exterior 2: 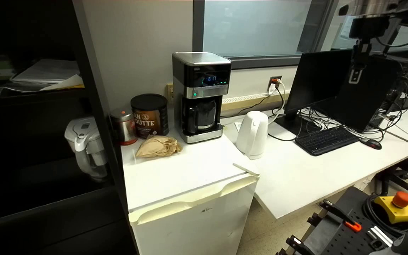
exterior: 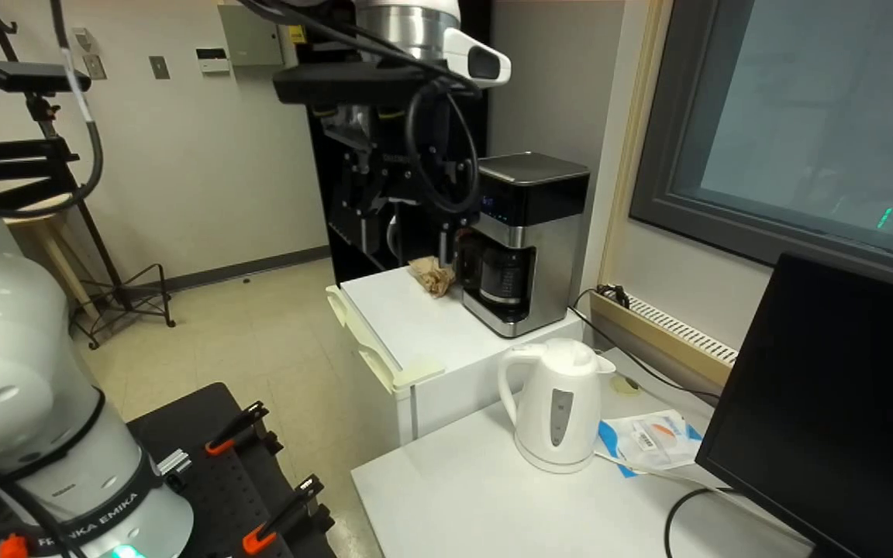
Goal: Press a button on the coffeemaker.
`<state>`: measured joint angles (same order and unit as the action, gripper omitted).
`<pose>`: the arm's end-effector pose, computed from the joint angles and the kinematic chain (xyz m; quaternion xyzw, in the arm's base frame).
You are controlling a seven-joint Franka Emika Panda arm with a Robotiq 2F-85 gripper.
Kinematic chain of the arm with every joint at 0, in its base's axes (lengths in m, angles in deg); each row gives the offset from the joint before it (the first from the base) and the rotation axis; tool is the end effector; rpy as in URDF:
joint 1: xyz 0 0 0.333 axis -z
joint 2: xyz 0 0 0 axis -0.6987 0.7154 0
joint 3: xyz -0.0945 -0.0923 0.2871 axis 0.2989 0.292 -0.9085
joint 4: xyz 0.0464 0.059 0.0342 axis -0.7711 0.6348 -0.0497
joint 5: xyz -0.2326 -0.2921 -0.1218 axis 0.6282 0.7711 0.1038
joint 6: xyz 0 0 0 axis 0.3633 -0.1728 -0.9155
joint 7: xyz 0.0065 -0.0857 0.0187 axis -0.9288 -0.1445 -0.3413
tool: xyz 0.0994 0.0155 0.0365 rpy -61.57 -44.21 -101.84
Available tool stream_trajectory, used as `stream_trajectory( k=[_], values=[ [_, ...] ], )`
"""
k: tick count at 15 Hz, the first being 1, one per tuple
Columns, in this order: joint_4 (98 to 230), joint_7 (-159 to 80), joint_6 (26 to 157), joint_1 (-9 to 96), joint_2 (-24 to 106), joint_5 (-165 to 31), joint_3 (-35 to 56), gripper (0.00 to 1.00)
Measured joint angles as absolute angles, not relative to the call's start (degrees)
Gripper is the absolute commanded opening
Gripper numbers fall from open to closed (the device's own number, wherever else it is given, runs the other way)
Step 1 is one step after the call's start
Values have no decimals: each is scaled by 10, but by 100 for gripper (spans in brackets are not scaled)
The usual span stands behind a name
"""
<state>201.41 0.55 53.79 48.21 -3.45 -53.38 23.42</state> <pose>0.3609 -0.1787 0.5296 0.9809 0.1726 -0.0779 0.0436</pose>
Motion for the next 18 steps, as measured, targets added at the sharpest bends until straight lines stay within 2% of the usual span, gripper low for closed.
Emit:
stream_trajectory(
  k=[5, 6, 8, 16, 18],
  values=[
    [2000, 46, 592, 470, 37, -516, 210, 100],
    [1996, 55, 598, 470, 50, -511, 203, 75],
    [1985, 74, 609, 469, 75, -496, 189, 67],
    [1937, 144, 660, 452, 173, -427, 123, 5],
    [1929, 161, 684, 448, 195, -415, 110, 2]
  ],
)
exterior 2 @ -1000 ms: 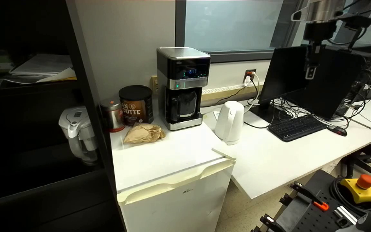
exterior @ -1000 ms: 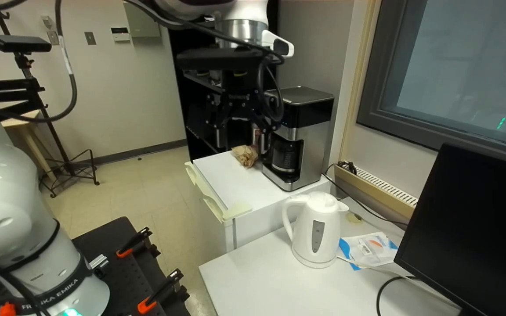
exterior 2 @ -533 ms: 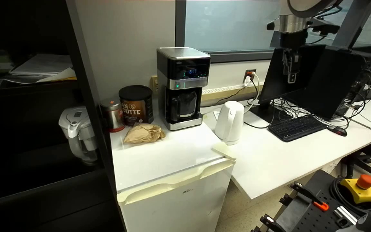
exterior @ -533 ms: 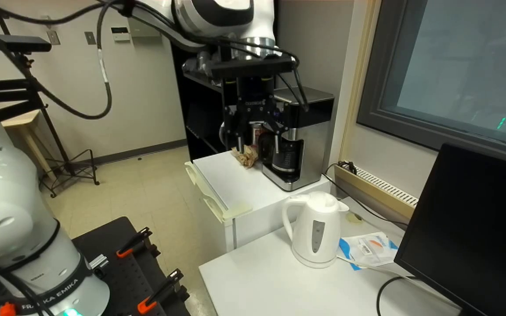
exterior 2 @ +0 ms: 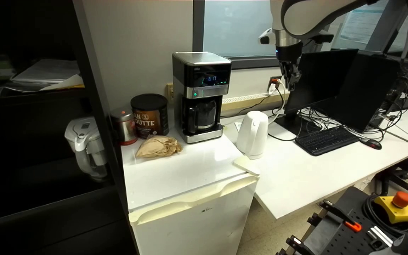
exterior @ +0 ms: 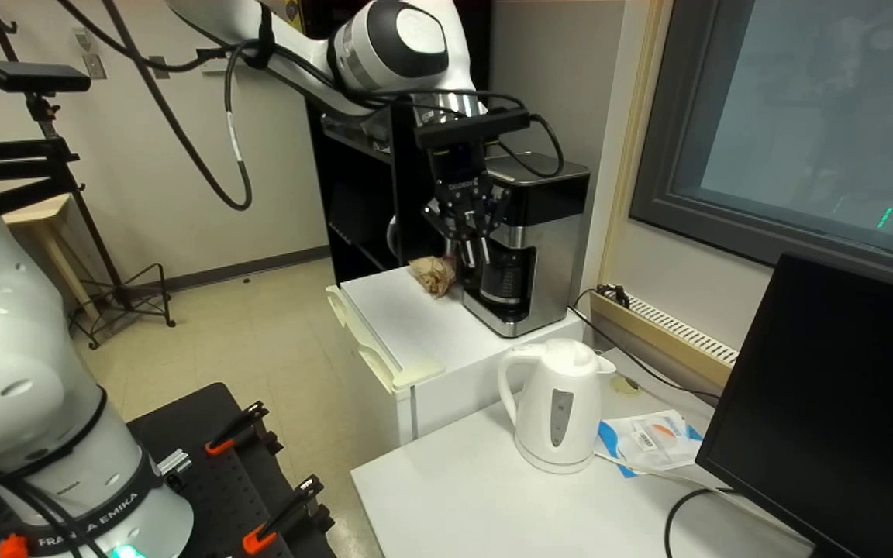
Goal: Press a button on the coffeemaker.
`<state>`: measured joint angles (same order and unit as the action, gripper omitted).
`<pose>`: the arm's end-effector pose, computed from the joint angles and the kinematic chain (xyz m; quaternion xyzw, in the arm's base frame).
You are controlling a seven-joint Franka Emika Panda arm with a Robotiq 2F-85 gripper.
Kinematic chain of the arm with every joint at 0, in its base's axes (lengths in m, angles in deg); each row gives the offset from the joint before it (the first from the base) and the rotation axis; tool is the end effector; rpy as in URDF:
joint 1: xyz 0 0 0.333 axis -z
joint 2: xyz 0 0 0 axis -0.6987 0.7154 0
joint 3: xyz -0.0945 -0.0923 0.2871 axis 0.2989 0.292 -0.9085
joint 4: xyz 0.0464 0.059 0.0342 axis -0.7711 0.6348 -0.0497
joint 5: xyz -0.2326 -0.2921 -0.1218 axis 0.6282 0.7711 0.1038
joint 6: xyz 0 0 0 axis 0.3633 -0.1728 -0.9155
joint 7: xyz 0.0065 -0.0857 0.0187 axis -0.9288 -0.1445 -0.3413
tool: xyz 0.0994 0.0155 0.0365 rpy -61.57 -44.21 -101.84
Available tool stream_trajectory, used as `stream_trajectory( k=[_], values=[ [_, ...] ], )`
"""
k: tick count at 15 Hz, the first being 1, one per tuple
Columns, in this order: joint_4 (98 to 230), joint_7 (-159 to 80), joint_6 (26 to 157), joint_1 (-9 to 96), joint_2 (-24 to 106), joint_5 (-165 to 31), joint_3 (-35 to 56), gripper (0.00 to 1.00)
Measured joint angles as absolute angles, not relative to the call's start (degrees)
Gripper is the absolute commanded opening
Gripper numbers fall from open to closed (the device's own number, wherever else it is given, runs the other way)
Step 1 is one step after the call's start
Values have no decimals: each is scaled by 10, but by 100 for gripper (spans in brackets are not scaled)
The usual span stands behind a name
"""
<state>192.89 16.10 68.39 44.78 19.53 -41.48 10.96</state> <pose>0.5124 -0.0739 0.4519 0.8521 0.4727 -0.1387 0.1767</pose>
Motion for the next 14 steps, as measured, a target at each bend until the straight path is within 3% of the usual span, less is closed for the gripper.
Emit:
stream_trajectory(
  k=[14],
  values=[
    [1984, 309, 1038, 455, 263, -385, 94, 2]
  ],
)
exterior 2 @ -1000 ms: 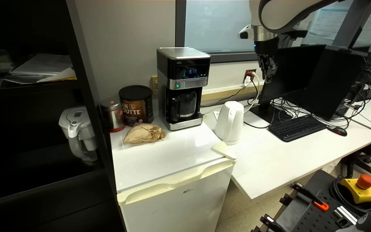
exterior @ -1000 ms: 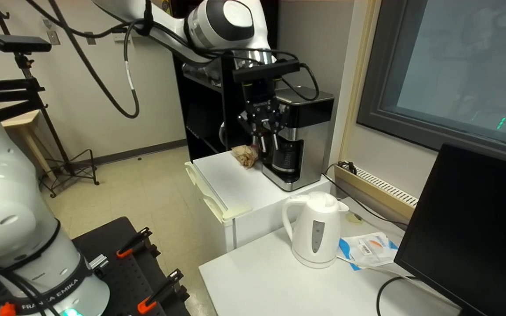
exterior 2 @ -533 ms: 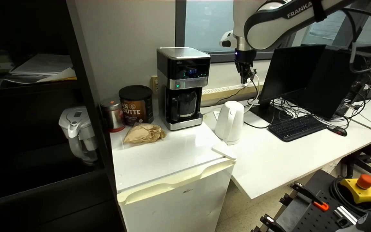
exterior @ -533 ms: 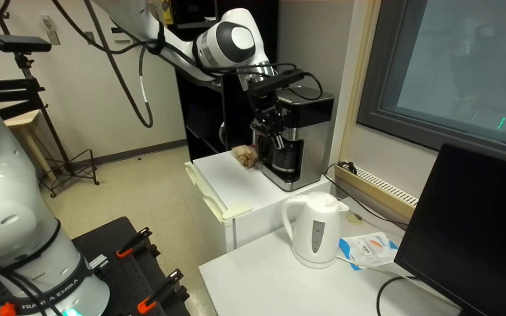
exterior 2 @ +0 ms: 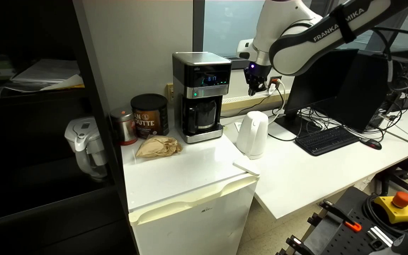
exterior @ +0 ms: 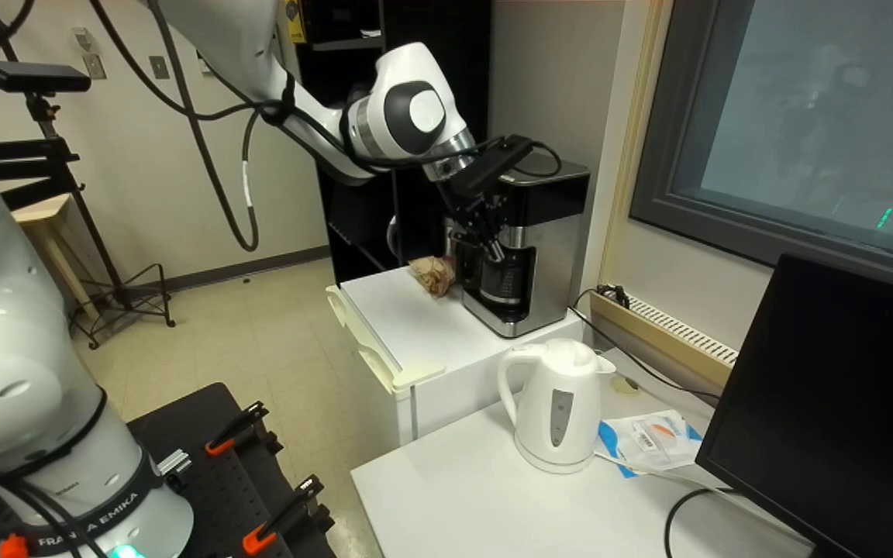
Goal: Press a button on the coffeemaker.
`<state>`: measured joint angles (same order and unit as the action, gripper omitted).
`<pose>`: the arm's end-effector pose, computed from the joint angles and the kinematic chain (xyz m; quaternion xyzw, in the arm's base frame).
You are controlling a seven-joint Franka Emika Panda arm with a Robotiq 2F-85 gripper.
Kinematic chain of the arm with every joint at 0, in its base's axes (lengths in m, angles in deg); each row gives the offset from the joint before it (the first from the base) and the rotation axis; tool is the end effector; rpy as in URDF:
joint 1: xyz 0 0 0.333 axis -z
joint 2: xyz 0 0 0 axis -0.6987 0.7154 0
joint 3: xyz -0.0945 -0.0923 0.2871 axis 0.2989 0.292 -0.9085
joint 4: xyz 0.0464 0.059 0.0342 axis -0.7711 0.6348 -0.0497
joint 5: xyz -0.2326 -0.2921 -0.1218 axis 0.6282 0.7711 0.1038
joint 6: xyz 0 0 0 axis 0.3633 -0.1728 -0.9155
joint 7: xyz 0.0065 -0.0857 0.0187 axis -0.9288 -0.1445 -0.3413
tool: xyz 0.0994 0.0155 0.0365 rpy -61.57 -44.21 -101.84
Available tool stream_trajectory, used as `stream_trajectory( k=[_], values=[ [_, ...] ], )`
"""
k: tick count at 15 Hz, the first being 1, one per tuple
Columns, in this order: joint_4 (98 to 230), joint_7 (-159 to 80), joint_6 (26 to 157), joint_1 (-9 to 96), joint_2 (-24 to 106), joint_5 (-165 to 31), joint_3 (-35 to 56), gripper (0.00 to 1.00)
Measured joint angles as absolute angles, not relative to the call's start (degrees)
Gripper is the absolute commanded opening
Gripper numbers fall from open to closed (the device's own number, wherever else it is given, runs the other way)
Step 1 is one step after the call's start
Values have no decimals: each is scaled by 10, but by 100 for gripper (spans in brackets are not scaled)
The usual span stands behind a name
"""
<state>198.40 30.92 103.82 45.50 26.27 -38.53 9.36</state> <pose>0.5579 -0.0282 0.3962 0.7116 0.6609 0.0225 0.2371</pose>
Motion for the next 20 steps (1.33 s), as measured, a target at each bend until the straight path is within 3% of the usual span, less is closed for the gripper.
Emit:
stream_trajectory(
  k=[6, 20],
  values=[
    [2036, 295, 1156, 466, 263, -289, 98, 2],
    [2026, -23, 1296, 480, 262, 185, 119, 2]
  ],
)
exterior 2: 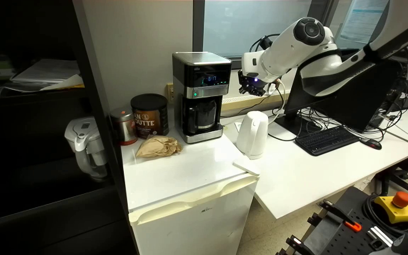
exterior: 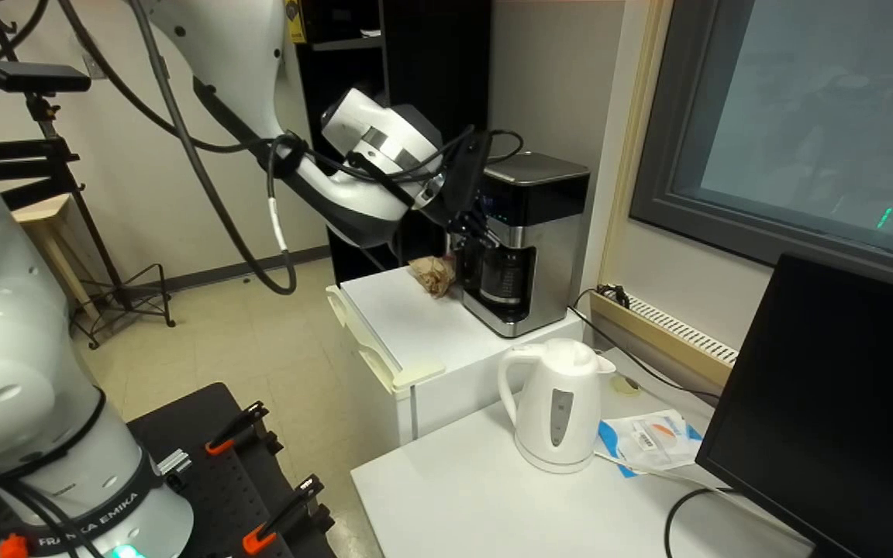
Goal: Press a button on the coffeemaker.
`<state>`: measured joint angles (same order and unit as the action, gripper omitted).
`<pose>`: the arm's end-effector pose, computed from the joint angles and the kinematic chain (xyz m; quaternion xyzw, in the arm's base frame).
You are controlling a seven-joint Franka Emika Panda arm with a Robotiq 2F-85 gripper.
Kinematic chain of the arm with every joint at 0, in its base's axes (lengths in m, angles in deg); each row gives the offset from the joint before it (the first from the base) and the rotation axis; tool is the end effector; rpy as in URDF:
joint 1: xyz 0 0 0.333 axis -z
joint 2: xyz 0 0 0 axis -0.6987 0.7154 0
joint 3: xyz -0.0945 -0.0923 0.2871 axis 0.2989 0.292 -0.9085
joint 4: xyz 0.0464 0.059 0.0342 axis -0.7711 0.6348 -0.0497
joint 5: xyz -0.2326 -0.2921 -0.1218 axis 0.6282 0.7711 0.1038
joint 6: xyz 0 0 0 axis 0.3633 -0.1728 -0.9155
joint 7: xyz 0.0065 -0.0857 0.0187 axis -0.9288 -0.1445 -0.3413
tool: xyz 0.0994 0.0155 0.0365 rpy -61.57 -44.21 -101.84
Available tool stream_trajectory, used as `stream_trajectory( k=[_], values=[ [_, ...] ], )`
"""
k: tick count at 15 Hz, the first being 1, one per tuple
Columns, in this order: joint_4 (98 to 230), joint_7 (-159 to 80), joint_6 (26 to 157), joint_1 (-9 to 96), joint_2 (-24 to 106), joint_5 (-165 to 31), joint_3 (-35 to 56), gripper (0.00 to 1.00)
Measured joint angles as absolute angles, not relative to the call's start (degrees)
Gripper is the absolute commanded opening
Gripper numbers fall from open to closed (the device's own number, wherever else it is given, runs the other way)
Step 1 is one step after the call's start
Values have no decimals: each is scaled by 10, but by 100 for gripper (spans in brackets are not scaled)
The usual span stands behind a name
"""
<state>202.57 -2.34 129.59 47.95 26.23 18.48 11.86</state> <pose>0.5220 -0.0050 0.3689 0.5315 0.7449 0.1165 0.3861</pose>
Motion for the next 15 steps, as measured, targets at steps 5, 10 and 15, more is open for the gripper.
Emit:
stream_trajectory(
  k=[5, 10, 15],
  values=[
    [2011, -99, 1310, 479, 263, 268, 117, 2],
    [1993, -114, 1339, 479, 280, 287, 115, 2],
    [1968, -114, 1354, 479, 309, 287, 113, 2]
  ],
)
